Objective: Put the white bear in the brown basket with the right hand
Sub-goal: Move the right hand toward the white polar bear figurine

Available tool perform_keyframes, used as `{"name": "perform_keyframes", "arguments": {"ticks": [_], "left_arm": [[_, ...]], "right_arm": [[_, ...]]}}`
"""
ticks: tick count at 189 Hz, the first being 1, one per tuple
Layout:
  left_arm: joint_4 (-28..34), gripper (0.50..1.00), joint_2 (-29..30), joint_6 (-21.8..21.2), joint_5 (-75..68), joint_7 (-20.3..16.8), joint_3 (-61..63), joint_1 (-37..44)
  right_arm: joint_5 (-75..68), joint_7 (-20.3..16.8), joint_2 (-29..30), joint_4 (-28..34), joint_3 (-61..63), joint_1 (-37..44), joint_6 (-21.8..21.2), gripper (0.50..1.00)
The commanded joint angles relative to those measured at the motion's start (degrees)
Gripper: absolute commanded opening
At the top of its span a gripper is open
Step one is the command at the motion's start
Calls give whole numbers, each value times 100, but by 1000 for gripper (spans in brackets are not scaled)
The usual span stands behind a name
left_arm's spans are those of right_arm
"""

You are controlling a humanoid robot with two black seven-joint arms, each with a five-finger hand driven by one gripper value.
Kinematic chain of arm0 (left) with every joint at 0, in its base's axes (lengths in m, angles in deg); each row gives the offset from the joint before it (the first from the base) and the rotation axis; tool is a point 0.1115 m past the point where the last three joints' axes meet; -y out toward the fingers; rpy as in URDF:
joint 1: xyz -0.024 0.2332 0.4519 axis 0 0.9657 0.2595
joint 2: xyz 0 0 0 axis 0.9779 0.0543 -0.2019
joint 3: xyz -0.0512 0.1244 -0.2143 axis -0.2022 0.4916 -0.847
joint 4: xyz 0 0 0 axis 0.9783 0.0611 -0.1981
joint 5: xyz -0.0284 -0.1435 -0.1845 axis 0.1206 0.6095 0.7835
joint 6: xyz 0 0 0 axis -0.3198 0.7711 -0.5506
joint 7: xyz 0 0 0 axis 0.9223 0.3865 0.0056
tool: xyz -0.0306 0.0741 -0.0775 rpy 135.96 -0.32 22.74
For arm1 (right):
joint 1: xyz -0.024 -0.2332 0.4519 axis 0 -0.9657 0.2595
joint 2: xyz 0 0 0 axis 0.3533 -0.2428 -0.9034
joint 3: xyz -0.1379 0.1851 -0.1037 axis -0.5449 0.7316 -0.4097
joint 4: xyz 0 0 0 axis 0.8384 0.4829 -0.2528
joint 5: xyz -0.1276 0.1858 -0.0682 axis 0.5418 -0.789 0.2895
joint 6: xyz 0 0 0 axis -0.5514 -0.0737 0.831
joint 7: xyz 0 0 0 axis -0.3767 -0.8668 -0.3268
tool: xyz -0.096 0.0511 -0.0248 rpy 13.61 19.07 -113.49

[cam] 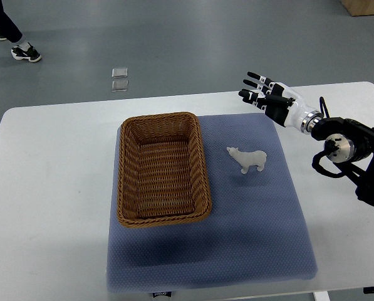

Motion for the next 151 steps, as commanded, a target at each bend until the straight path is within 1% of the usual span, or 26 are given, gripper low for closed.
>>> {"name": "perform_keyframes", "arguments": {"ticks": [1,52,71,83,95,107,121,151], "left_arm": [[4,1000,0,-1,0,0,1,0],[4,1000,0,-1,0,0,-17,-9],[4,1000,0,-1,0,0,-17,-9],[-4,1000,0,-1,0,0,-17,-9],[-4,1000,0,-1,0,0,-17,-9],[-4,1000,0,-1,0,0,-8,-9],[4,1000,0,-1,0,0,-8,-18],[4,1000,0,16,0,0,-8,-18]], "right_arm": [[62,0,-1,0,13,10,29,940],[255,9,-18,17,-31,19,-14,940],[756,71,-71,35,-13,28,-32,940],[1239,299,-80,44,-13,37,-32,940],[1669,448,-89,70,-39,37,-41,940],[2136,493,-115,114,-75,37,-67,940],[2671,501,-229,193,-66,37,-216,940],[3340,501,-405,378,-92,63,-366,940]]}}
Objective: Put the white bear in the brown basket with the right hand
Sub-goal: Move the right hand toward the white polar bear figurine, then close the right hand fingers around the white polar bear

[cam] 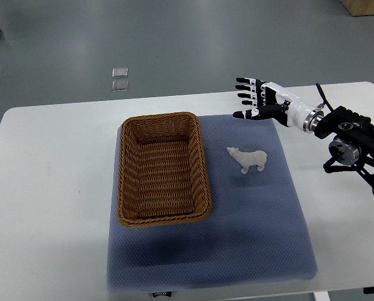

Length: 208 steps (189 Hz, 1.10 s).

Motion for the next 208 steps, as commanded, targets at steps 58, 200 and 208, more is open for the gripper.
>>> {"name": "perform_keyframes", "arguments": {"ticks": [58,200,208], "left_arm": [[32,1000,0,9,0,0,-8,78],[-38,1000,0,9,0,0,0,16],[-38,1000,0,18,0,0,0,16]], "right_arm": [[2008,133,-733,596,-180,93,-466,940],[3704,475,-865,1167,-804,75,-458,938],[3704,475,-865,1158,-813,66,-449,938]]}}
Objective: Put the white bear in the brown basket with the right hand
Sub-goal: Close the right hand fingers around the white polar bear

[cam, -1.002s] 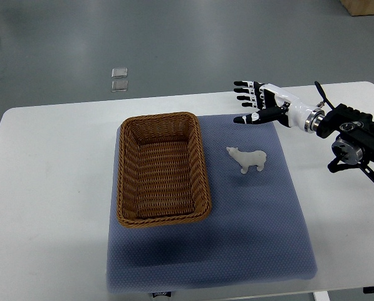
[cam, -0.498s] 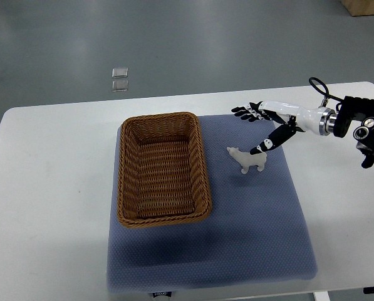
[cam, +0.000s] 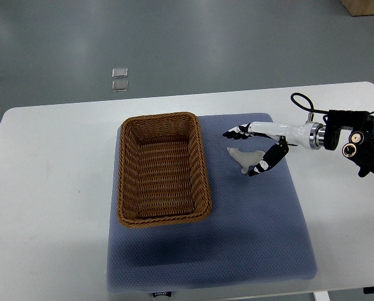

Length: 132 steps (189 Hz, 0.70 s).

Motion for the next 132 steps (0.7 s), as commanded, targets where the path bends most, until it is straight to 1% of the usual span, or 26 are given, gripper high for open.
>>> {"name": "perform_keyframes", "arguments": {"ticks": [1,19,41,69,98,118,132], "left_arm": [[-15,1000,0,0,-1,0,0,0],[-23,1000,0,-1,-1,9,0,0],[-23,1000,0,-1,-1,0,0,0],[-32,1000,0,-1,-1,0,0,0],[-32,1000,0,-1,-1,0,0,0],[-32,1000,0,-1,-1,0,0,0],[-41,1000,0,-1,-1,0,0,0]], "right_arm": [[28,-8,2,-25,-19,-32,73,938],[99,-8,2,-33,-124,-23,117,936],[160,-8,2,-183,-212,-14,363,932],[169,-17,29,-244,-212,-32,390,924],[231,-26,38,-297,-230,-32,451,830],[292,-26,73,-306,-247,-23,486,801],[292,-26,90,-306,-274,-14,486,797]]}}
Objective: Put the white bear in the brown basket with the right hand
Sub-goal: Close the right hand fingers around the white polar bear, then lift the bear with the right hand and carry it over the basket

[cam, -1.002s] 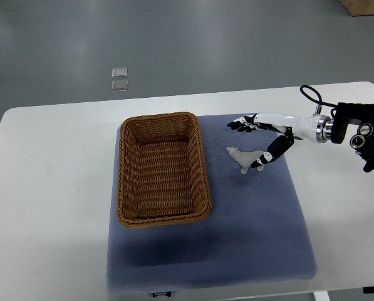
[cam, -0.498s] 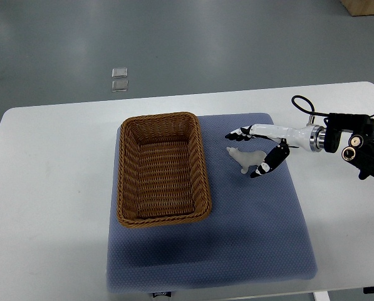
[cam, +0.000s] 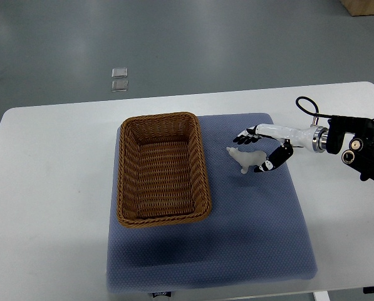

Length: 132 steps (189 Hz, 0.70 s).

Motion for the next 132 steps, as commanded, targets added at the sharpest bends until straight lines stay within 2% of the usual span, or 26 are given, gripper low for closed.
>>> {"name": "perform_keyframes", "arguments": {"ticks": [1,9,20,32,41,50,76,93,104,132], "left_arm": [[-7,1000,0,-1,-1,0,0,0],[-7,1000,0,-1,-1,0,0,0],[-7,1000,0,0,-1,0,0,0],[-7,1000,0,8,-1,0,-9,0],[-7,1000,0,8,-1,0,-9,0],[-16,1000,0,8,-1,0,-9,0],[-7,1000,0,8,-1,0,-9,0],[-16,1000,0,8,-1,0,-9,0],[-16,1000,0,8,-1,0,-18,0],[-16,1000,0,8,-1,0,-27,0]], "right_arm": [[14,0,26,-6,-32,15,8,797],[14,0,26,-6,-49,15,8,789],[14,0,26,-6,-58,6,8,734],[23,0,26,-6,-58,-3,8,707],[32,8,26,3,-58,-3,8,652],[32,8,26,3,-67,-3,8,639],[67,17,26,-6,-128,6,8,556],[111,44,26,3,-216,33,17,537],[111,44,17,-6,-216,33,52,500],[93,61,8,12,-199,59,87,500]]}}
